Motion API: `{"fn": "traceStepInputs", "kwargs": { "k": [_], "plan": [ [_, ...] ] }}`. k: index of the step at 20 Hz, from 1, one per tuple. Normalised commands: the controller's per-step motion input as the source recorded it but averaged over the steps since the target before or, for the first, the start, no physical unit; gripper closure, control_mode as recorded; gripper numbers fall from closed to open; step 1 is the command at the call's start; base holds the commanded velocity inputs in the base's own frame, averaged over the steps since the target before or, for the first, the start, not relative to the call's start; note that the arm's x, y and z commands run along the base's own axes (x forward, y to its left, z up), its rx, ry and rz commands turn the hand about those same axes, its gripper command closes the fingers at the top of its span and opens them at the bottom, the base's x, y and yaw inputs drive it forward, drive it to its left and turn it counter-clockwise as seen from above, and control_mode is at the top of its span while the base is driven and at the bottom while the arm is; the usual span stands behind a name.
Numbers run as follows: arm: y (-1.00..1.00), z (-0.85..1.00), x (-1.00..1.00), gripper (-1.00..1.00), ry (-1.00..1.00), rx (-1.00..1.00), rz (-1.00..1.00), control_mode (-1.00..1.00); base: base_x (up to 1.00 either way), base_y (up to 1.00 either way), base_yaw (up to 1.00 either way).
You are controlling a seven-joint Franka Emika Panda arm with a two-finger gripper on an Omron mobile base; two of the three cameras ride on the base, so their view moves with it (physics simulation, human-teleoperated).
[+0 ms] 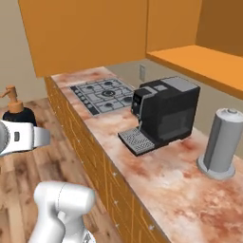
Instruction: Locate and retrieve the soap dispenser and soap dispenser from the cabinet. Place them next to the sink.
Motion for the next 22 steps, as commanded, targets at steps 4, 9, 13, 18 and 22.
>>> {"fn": "traceStepInputs", "kwargs": {
  "k": [4,9,13,18,22],
  "plan": [
    [0.00,0.00,0.00,1.00,0.00,0.00,0.00,1.00,-0.09,0.36,0.47],
    [0.00,0.00,0.00,1.00,0.00,0.00,0.00,1.00,-0.16,0.52,0.40],
    [0.00,0.00,0.00,1.00,0.00,0.00,0.00,1.00,-0.17,0.54,0.40],
    [0.00,0.00,0.00,1.00,0.00,0.00,0.00,1.00,-0.10,0.42,0.46],
    [0.00,0.00,0.00,1.00,0.00,0.00,0.00,1.00,0.00,0.24,0.50]
  ]
}}
